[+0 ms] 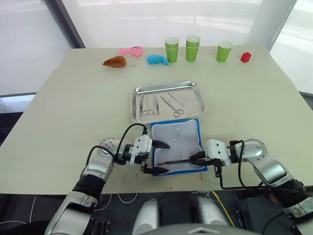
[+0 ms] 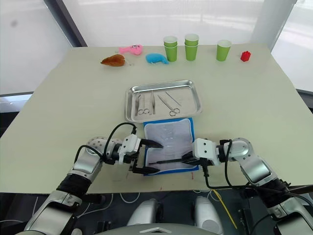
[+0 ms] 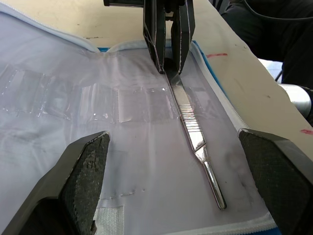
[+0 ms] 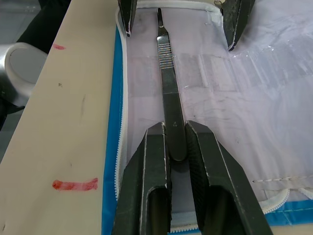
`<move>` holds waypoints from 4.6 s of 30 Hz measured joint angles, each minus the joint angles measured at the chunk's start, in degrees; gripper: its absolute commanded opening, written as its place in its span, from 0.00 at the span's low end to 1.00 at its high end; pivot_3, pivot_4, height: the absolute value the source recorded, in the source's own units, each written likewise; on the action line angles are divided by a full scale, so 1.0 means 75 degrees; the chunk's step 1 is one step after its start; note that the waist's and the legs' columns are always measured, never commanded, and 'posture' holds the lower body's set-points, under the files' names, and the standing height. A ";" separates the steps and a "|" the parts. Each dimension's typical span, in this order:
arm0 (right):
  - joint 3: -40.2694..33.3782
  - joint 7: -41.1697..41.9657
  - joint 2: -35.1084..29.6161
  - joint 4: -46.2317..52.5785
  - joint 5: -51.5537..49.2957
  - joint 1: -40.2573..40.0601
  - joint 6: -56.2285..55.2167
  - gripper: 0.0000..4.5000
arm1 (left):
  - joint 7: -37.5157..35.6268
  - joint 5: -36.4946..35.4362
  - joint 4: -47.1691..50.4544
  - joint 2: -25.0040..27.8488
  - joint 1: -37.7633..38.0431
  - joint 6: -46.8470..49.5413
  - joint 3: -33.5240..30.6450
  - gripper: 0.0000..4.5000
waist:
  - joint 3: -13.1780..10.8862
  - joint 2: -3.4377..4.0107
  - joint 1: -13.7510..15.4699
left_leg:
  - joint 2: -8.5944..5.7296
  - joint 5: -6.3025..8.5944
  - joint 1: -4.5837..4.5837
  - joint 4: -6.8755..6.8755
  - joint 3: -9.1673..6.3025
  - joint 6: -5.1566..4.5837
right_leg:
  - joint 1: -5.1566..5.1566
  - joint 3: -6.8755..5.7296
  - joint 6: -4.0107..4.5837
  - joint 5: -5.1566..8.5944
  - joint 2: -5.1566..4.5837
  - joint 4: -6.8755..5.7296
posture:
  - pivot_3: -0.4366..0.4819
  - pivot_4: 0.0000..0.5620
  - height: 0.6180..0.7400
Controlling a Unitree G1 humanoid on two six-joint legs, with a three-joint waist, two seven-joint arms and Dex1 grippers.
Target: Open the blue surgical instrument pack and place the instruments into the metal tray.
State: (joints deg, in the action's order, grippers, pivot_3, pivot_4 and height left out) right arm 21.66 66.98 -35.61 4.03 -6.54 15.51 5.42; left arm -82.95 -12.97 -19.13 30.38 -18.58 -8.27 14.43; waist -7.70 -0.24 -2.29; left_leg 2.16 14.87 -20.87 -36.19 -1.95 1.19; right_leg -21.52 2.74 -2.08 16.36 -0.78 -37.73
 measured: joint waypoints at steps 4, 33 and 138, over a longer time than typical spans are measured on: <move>-0.0004 0.0008 -0.0118 0.0271 -0.0015 0.0004 0.0327 0.00 | -0.0006 0.0000 0.0049 0.0000 -0.0012 0.0053 0.0001 1.00 | 0.0000 0.0004 0.0006 | -0.0001 0.0000 -0.0003 0.0000 0.0000 0.0000 | -0.0002 0.0000 0.0000 0.0000 -0.0002 0.0000 | 0.48 0.27 1.00; -0.0190 0.0555 -0.1114 0.0827 -0.0082 0.0871 0.0748 0.00 | 0.0065 0.0001 0.0186 -0.0012 -0.0001 0.0059 0.0002 1.00 | -0.0052 -0.0005 0.0023 | -0.0003 0.0000 -0.0022 -0.0004 -0.0003 0.0000 | -0.0006 -0.0005 -0.0001 -0.0001 -0.0006 0.0000 | 0.48 0.27 1.00; -0.2139 -0.5778 0.3445 -0.5864 0.0234 0.5044 0.3876 0.42 | 0.0390 0.0056 0.0102 -0.0098 0.0082 -0.0118 0.0012 1.00 | -0.0017 0.0073 -0.0006 | -0.0006 -0.0002 -0.0013 -0.0016 0.0006 -0.0003 | -0.0005 0.0014 0.0002 -0.0004 -0.0006 -0.0031 | 0.48 0.27 1.00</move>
State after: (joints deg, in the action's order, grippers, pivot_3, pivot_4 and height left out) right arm 5.62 23.64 -9.77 -39.94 -4.78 53.34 34.49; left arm -80.02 -12.55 -18.37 29.65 -17.97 -9.16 14.52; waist -7.83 0.31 -2.34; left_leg 2.11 14.86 -20.97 -36.31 -1.91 1.16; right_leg -21.56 2.84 -2.07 16.32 -0.82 -37.96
